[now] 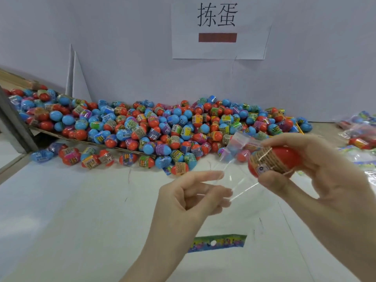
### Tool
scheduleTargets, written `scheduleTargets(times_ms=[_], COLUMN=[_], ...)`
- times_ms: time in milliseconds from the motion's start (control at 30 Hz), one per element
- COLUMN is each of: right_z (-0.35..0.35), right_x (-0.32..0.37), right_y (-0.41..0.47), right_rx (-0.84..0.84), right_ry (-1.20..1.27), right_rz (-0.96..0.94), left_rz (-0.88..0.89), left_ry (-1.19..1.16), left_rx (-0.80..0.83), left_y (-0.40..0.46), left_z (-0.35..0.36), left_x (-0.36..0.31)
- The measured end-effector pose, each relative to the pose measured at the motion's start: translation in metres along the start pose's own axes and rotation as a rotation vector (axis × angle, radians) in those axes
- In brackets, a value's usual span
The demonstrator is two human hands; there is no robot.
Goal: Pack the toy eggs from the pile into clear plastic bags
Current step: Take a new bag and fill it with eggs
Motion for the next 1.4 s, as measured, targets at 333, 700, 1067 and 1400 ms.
scheduleTargets(times_ms=[333,700,1067,1400], right_z=[-0.011,-0.007,0.006,0.016], right_x=[-0.028,-0.021,-0.027,-0.027], right_y=[-0.006,0.001,0.000,0.000], right_rx=[-0.199,0.016,0.226,0.265], right_ry=[0.043,0.039,0.067,0.172], right_rz=[0.210,0.144,0.220,0.252], left_rz=[0.033,0.047,0.087,-0.015], left_ry=[0.022,0.032,0.145,0.118], left_rx=[0.025,0.069,0.068,0.143], left_y=[-0.009,-0.011,-0.015,-0.012], left_z=[0.005,0.009,0.015,0.012], left_x=[0.000,0.010,0.013,0.020])
Point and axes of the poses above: each hand's wrist, its own y-axis towards the middle knuckle, its own z-axis out of the palm, x = y × z, the point moved 7 cm from there along y, towards the middle knuckle, and after that the axes turned 5 degrees about -y, right-handed, at the moved point
